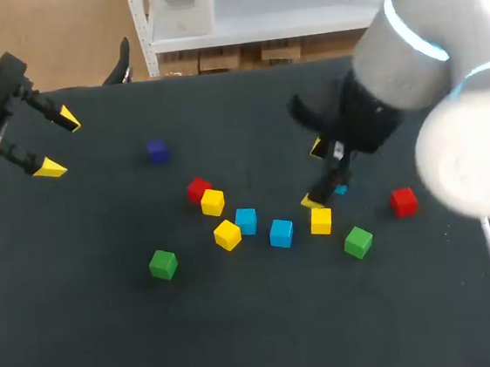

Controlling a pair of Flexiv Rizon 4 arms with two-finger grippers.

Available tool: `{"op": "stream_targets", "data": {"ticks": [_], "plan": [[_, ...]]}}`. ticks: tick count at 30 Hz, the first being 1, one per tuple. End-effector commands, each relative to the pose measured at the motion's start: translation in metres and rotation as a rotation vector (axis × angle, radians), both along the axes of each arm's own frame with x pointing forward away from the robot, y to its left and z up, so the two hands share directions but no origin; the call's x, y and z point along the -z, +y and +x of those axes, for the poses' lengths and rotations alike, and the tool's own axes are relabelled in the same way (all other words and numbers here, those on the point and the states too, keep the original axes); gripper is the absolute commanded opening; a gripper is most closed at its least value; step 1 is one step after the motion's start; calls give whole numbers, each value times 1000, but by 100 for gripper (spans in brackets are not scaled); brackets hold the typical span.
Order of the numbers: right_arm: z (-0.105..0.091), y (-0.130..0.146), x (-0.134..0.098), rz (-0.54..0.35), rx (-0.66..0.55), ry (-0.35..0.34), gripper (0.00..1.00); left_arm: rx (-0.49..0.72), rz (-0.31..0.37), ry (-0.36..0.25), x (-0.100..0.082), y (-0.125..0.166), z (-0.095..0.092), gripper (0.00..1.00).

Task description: Place the blue cubes, place green cubes on the blue cubes, place the yellow cubes on the green cubes, then place the red cubes on the yellow cubes, and place purple cube on the red cubes.

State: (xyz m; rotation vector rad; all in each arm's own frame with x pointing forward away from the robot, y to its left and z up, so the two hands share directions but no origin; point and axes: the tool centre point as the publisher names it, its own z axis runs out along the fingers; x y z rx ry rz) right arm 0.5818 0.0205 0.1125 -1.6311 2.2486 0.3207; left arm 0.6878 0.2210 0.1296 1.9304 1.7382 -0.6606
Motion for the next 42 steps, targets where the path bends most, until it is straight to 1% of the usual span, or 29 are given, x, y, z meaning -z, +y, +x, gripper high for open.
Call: {"op": "stream_targets", "data": {"ticks": [1, 6, 8, 11, 20, 25, 30, 37, 42], "plan": [[-2, 12, 19, -48, 66, -101, 100, 1, 1, 0, 0, 0, 1, 100], [-6, 22, 45, -57, 51, -68, 100, 1, 1, 0, 0, 0, 1, 100], [-6, 27, 59, -57, 35, -51, 100, 1, 1, 0, 0, 0, 1, 100], [-2, 31, 73, -56, 16, -39, 100, 1, 1, 0, 0, 0, 1, 100], [8, 42, 101, -70, -31, -26, 100, 1, 1, 0, 0, 0, 1, 100], [10, 44, 111, -81, -34, -10, 100, 1, 1, 0, 0, 0, 1, 100], [10, 45, 119, -96, -13, 3, 100, 1, 1, 0, 0, 0, 1, 100], [11, 44, 118, -103, 22, -2, 100, 1, 1, 0, 0, 0, 1, 100], [8, 40, 115, -119, 37, -1, 100, 1, 1, 0, 0, 0, 1, 100]]}}
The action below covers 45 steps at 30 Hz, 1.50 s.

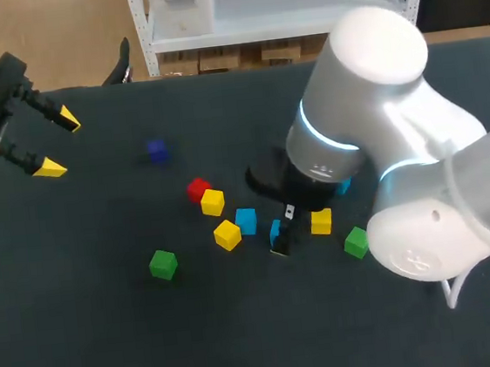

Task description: Place the blue cubes, place green cubes on the blue cubes, place the yellow cubes on the green cubes, then place the red cubes on the yellow cubes, and place purple cube on the red cubes.

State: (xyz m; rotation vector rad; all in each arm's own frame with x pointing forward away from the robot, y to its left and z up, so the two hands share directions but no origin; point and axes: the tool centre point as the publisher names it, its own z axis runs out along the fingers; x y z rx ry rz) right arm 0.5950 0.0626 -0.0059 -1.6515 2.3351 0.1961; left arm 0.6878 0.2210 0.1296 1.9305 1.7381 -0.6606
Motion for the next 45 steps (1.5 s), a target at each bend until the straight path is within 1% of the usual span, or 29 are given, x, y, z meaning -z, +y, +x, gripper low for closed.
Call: {"op": "stream_targets", "data": {"ticks": [1, 6, 8, 9, 10, 11, 12, 13, 15, 16, 17, 23, 31, 34, 41, 45], "plan": [[-7, -3, -3, -6, 6, -11, 100, 1, 1, 0, 0, 0, 1, 100], [-11, -6, -2, -9, 6, -7, 100, 1, 1, 0, 0, 0, 1, 100], [-12, -6, -1, -12, 5, -2, 74, 1, 1, 0, 0, 0, 1, 100], [-12, -6, 0, -13, 4, 0, 50, 1, 1, 0, 0, 0, 1, 100], [-12, -6, 0, -14, 3, 0, 44, 1, 1, 0, 0, 0, 1, 100], [-13, -6, 1, -17, -2, 0, 33, 1, 1, 0, 0, 0, 1, 100], [-12, -5, 2, -17, -7, 1, 27, 1, 1, 0, 0, 0, 1, 100], [-12, -5, 3, -16, -11, 3, 18, 1, 1, 0, 0, 0, 1, 100], [-12, -4, 4, -17, -19, 5, 11, 1, 1, 0, 0, 0, 1, 100], [-12, -4, 5, -19, -24, 4, 3, 1, 1, 0, 0, 0, 1, 100], [-11, -4, 5, -21, -26, 4, 0, 1, 1, 0, 0, 0, 1, 100], [-9, -6, 0, -20, -39, 0, 0, 1, 1, 0, 0, 0, 1, 100], [-2, -18, -26, -23, -78, 9, 0, 1, 1, 0, 0, 0, 1, 100], [1, -22, -32, -35, -94, 18, 0, 1, 1, 0, 0, 0, 1, 100], [11, -27, -42, -61, -165, 33, 0, 1, 1, 0, 0, 0, 1, 100], [17, -31, -44, -55, -213, 43, 0, 1, 1, 0, 0, 0, 1, 100]]}}
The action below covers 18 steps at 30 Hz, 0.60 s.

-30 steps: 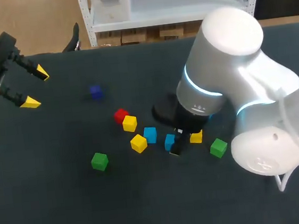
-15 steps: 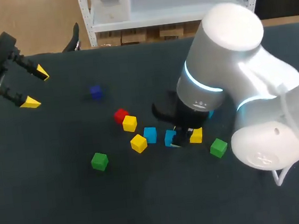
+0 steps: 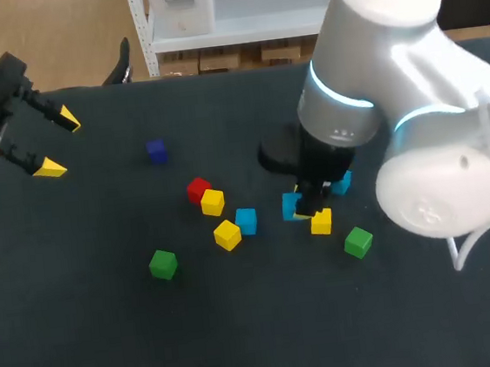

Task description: Place the blue cubes, place green cubes on the blue cubes, place the yellow cubes on the green cubes, then place the red cubes on the yellow cubes, and place purple cube on the red cubes.

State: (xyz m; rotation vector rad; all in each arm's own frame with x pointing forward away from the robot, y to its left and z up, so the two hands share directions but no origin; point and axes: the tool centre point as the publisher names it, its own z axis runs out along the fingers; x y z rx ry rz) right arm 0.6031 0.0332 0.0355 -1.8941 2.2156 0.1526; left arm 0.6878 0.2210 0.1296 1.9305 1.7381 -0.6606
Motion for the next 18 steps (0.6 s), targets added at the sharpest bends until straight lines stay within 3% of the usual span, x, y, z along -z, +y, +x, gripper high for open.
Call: {"op": "stream_targets", "data": {"ticks": [1, 8, 18], "plan": [[11, -2, -2, 13, -48, 49, 0, 1, 1, 0, 0, 0, 1, 100], [35, -7, -3, 2, -105, 31, 0, 1, 1, 0, 0, 0, 1, 100], [65, -4, 5, 10, -98, 22, 0, 1, 1, 0, 0, 0, 1, 100]]}}
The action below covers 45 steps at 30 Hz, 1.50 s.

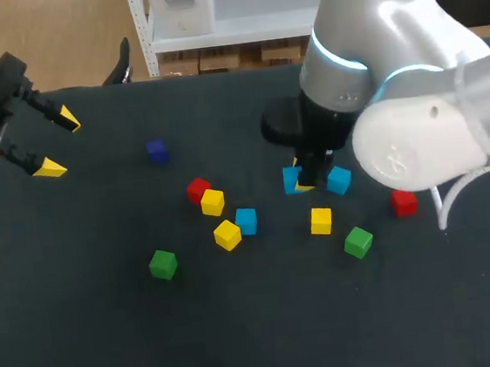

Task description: Place the blue cubes, place green cubes on the blue cubes, place the yellow cubes on the green cubes, then place the red cubes on the yellow cubes, and place purple cube on the red cubes.

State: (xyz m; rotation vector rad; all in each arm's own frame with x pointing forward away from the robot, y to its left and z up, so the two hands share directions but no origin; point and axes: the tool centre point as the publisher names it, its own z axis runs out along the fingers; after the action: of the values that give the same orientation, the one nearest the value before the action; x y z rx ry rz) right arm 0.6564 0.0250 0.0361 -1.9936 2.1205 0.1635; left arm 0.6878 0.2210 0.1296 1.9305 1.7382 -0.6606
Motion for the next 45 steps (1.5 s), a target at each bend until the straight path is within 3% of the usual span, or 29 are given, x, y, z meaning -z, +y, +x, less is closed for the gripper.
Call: {"op": "stream_targets", "data": {"ticks": [1, 21, 45], "plan": [[13, 6, 6, 6, -4, 31, 0, 1, 1, 0, 0, 0, 1, 100], [35, 18, 27, -12, -25, 20, 0, 1, 1, 0, 0, 0, 1, 100], [44, 21, 38, -21, -18, 23, 0, 1, 1, 0, 0, 0, 1, 100]]}}
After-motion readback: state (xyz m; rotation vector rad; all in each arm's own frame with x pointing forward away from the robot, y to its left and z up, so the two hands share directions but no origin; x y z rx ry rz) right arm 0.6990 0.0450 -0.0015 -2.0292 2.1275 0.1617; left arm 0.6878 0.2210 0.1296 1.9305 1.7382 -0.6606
